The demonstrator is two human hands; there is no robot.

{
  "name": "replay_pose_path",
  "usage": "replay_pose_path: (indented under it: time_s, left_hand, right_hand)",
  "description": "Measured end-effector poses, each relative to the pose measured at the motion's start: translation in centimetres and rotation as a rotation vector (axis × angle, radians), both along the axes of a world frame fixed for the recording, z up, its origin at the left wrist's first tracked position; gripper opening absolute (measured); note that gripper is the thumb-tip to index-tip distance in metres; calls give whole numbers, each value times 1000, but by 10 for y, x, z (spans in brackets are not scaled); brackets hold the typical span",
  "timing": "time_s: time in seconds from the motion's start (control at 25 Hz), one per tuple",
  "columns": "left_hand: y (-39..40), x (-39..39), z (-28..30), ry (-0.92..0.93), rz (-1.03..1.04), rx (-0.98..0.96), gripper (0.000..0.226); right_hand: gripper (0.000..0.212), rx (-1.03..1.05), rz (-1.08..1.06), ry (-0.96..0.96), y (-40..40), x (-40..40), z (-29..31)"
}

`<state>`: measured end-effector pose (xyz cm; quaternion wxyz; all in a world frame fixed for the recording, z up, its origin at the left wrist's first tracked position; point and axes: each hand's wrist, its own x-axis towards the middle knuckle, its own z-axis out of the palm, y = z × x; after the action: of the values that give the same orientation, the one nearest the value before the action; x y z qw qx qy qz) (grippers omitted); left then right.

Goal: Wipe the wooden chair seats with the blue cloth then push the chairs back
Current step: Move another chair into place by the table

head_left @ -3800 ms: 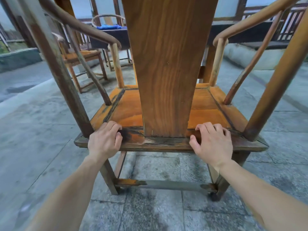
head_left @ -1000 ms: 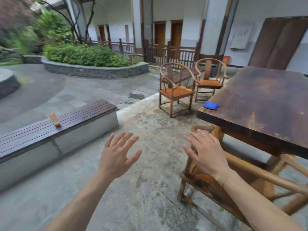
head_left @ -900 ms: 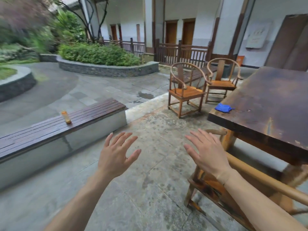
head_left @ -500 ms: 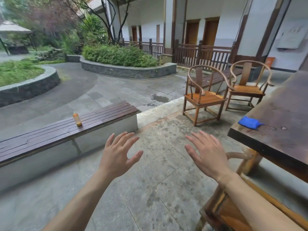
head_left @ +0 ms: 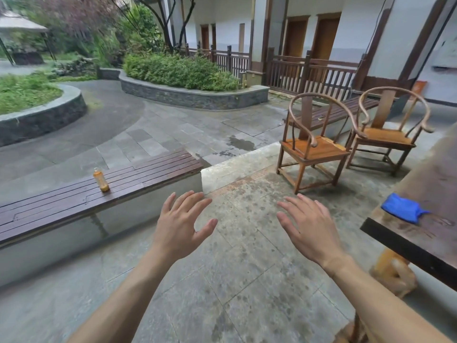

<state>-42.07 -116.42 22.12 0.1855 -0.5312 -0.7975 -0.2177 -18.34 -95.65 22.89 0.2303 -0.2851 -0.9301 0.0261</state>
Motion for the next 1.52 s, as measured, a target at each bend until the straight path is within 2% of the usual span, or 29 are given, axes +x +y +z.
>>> replay_pose_path:
  time_s: [0.2, 0.4, 0.68, 1.16, 1.36, 1.52]
  left_hand:
    - [79, -101, -8, -4, -21, -3, 72]
    - [165, -218, 7, 3, -66, 0, 74]
    - [286, -333, 11, 11, -89, -26, 76]
    - [562, -497, 17, 11, -58, 4, 75]
    - [643, -583, 10, -2, -41, -21, 74]
    - [719, -672, 0, 48, -73, -19, 66]
  right_hand:
    - [66, 27, -32, 19, 76, -95, -4]
    - [62, 21, -97, 22, 152, -197, 7]
    - [63, 28, -123, 25, 260, -297, 7]
    - [60, 74, -71, -31, 545, -471, 21]
    - [57, 68, -51, -3, 633, -559, 17]
    - [57, 99, -60, -5, 702, -650, 8]
